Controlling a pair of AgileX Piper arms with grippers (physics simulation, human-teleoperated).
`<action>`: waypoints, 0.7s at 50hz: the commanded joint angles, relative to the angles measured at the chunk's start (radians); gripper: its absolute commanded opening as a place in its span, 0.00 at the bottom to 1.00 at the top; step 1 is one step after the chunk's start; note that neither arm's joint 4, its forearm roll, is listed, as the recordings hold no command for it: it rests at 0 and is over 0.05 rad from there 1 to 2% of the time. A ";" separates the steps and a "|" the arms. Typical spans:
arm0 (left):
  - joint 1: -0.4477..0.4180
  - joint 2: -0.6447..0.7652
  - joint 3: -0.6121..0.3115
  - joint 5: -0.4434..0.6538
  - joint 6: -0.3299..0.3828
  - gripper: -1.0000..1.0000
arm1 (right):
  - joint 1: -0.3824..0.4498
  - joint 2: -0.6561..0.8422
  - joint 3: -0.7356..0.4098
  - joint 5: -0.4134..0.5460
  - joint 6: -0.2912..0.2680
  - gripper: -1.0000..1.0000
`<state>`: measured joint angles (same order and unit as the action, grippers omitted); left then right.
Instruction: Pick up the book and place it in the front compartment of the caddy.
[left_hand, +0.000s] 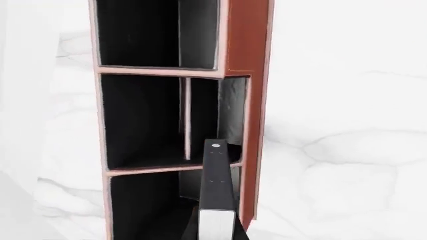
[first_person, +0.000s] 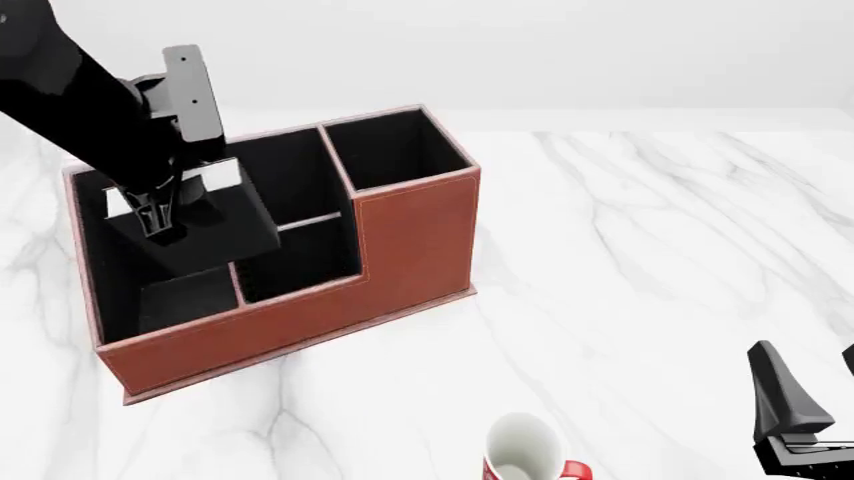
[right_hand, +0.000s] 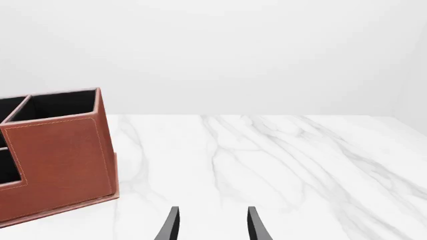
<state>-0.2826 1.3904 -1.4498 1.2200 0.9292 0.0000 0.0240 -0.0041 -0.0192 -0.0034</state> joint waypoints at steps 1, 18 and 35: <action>0.021 0.030 -0.065 0.000 0.024 0.00 | 0.000 -0.005 0.000 0.005 0.001 1.00; 0.045 0.127 -0.191 0.000 0.041 0.00 | 0.000 -0.005 0.000 0.005 0.001 1.00; 0.066 0.193 -0.251 0.000 0.039 0.00 | 0.000 -0.005 0.000 0.005 0.001 1.00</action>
<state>-0.2302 1.5583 -1.6688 1.2200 0.9462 0.0001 0.0239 -0.0041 -0.0191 -0.0034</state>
